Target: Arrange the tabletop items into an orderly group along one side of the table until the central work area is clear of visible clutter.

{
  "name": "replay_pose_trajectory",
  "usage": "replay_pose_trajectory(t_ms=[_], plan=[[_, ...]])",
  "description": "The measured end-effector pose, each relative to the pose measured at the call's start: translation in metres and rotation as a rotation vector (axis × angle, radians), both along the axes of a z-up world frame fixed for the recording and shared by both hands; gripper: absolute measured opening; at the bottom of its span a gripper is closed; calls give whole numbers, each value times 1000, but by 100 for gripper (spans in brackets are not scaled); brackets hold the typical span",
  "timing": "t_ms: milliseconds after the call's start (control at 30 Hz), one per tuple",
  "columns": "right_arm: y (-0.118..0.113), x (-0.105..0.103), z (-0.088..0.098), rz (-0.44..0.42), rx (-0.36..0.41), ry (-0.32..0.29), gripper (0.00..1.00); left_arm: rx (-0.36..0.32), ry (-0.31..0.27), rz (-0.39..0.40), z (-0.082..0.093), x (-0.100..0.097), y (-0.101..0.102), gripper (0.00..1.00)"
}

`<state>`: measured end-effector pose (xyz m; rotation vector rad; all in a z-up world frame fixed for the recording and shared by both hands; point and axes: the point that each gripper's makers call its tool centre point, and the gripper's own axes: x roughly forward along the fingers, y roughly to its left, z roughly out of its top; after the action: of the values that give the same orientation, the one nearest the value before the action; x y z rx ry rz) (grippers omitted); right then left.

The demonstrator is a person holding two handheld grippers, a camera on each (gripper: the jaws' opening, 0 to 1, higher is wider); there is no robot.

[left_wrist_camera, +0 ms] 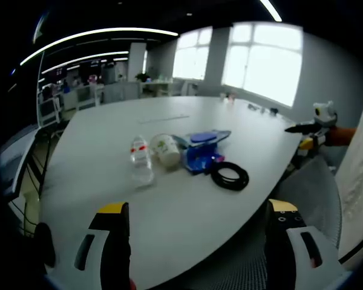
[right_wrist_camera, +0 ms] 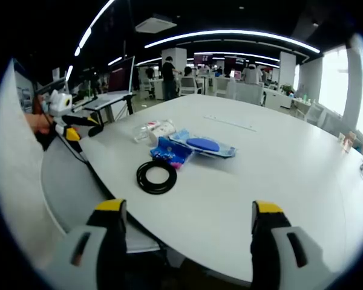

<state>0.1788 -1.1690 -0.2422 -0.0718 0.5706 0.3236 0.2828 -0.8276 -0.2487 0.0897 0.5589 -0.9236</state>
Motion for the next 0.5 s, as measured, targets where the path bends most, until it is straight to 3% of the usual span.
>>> replay_pose_trajectory(t_ms=[500], plan=[[-3,2,-1,7,-4,2,84,5,6,-6,-2,-1,0,90]])
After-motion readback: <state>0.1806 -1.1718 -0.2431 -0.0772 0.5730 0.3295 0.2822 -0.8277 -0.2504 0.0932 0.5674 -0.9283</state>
